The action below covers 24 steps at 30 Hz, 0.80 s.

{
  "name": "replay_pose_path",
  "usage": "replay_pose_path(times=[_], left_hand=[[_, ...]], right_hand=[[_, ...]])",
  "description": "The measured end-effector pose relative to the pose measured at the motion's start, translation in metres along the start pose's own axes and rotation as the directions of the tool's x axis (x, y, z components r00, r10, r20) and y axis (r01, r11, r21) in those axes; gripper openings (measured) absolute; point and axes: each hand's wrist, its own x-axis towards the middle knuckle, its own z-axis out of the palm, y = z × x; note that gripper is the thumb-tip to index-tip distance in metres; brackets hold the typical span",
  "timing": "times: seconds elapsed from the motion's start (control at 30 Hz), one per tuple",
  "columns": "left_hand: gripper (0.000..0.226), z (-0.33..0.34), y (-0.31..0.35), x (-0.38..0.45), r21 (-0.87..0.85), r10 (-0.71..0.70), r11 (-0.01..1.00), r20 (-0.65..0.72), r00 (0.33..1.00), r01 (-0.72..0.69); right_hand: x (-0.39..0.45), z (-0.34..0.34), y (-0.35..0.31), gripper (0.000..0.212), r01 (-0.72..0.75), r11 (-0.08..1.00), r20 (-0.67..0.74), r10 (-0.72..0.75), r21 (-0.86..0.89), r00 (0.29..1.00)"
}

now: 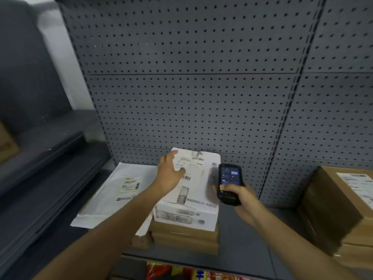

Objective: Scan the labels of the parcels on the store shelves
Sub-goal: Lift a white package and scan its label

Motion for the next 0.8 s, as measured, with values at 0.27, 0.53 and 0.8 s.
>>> replay_pose_path(times=[0.27, 0.53, 0.8], left_hand=[[0.069, -0.030, -0.060, 0.003, -0.143, -0.347, 0.920, 0.139, 0.928, 0.365], [0.035, -0.022, -0.073, 0.005, -0.472, -0.297, 0.713, 0.467, 0.833, 0.519], [0.038, -0.025, -0.082, -0.001, -0.541, -0.202, 0.642, 0.563, 0.802, 0.542]], right_hand=[[0.003, 0.026, 0.012, 0.048, -0.010, 0.997, -0.033, 0.008, -0.075, 0.999], [0.006, 0.023, 0.017, 0.066, 0.025, 0.993, -0.038, -0.030, -0.112, 0.999], [-0.002, 0.018, 0.021, 0.088, 0.028, 0.992, 0.011, -0.027, -0.123, 1.000]])
